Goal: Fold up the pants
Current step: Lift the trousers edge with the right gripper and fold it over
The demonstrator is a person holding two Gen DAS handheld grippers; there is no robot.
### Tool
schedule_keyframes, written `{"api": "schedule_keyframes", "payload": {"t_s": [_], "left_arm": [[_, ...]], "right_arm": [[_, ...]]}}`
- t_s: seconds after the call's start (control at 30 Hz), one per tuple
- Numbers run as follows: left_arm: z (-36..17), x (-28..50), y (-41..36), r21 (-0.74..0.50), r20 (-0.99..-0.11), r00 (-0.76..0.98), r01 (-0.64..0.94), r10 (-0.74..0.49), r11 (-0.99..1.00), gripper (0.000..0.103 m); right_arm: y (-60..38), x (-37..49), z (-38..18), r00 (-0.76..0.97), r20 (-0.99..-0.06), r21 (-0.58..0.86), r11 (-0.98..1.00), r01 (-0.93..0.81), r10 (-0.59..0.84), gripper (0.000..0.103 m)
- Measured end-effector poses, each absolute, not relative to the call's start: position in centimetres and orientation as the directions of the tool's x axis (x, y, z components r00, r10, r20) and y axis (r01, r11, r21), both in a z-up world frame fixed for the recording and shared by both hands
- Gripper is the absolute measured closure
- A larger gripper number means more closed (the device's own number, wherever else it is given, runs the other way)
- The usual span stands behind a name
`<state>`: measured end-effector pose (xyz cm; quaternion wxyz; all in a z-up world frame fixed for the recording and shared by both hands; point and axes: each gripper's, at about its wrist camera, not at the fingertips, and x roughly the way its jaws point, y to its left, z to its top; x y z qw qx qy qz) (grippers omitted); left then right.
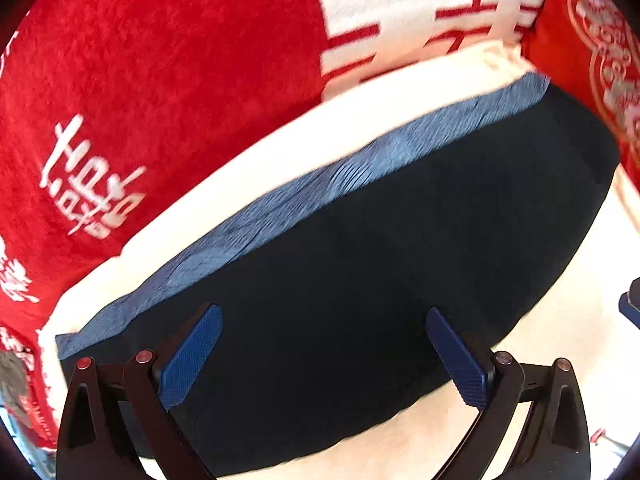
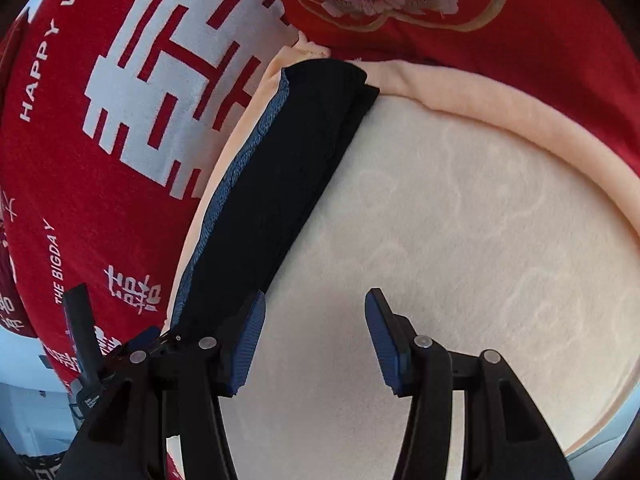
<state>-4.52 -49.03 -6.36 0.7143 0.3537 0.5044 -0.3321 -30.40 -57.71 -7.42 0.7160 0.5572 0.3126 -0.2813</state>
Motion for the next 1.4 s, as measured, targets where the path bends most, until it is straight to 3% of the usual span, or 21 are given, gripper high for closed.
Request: {"api": "schedule_keyframes", "payload": {"t_s": [0.13, 0.2, 0.5, 0.77, 0.8, 0.83, 0.87, 1.03, 1.13, 1.23, 1.4], "left_arm": [[-9.3, -5.0, -50.4, 0.127, -0.975, 0.207, 0.813, -0.079, 0.568, 0.0], [-9.5, -4.6, -50.1, 0.079, -0.974, 0.192, 0.78, -0.118, 0.621, 0.0], [-9.8, -4.7, -49.5, 0.031, -0.973, 0.171, 0.762, -0.155, 0.647, 0.0], [-10.8, -3.3, -48.8, 0.016, -0.975, 0.159, 0.743, -0.153, 0.669, 0.0], [-10.6, -3.1, -48.9, 0.015, -0.976, 0.156, 0.74, -0.15, 0.673, 0.009], [-10.0, -2.9, -49.0, 0.01, -0.974, 0.159, 0.736, -0.159, 0.677, 0.019], [-9.3, -2.9, -49.2, -0.006, -0.973, 0.152, 0.738, -0.176, 0.675, 0.036], [-6.6, -2.8, -50.7, -0.012, -0.939, 0.218, 0.752, -0.266, 0.659, 0.039], [-9.6, -3.4, -52.0, -0.061, -0.954, 0.15, 0.752, -0.26, 0.657, 0.039], [-10.4, -5.4, -52.0, 0.001, -0.925, 0.253, 0.747, -0.283, 0.665, 0.038], [-10.1, -4.6, -51.0, -0.082, -0.924, 0.196, 0.738, -0.328, 0.67, 0.039]], "right_arm": [[-60.1, -30.3, -7.7, 0.67, -0.739, 0.646, 0.212, 0.734, -0.069, 0.047], [-60.9, -30.0, -8.1, 0.687, -0.724, 0.664, 0.212, 0.718, -0.06, 0.047], [-63.7, -27.2, -11.3, 0.825, -0.565, 0.807, 0.221, 0.548, 0.016, 0.044], [-65.6, -23.3, -11.6, 0.845, -0.535, 0.814, 0.264, 0.518, -0.007, 0.044], [-65.7, -23.1, -11.7, 0.842, -0.54, 0.816, 0.245, 0.524, -0.005, 0.048], [-65.9, -23.1, -11.8, 0.833, -0.553, 0.812, 0.223, 0.539, -0.001, 0.074], [-66.3, -23.2, -12.0, 0.827, -0.562, 0.813, 0.193, 0.55, 0.008, 0.09], [-66.1, -23.7, -9.6, 0.843, -0.537, 0.82, 0.246, 0.516, 0.022, 0.092], [-65.5, -23.6, -7.7, 0.851, -0.524, 0.819, 0.285, 0.499, 0.016, 0.092], [-64.6, -22.6, -5.9, 0.834, -0.552, 0.779, 0.363, 0.512, 0.009, 0.092], [-63.4, -20.7, -3.4, 0.803, -0.596, 0.708, 0.474, 0.523, 0.005, 0.092]]}}
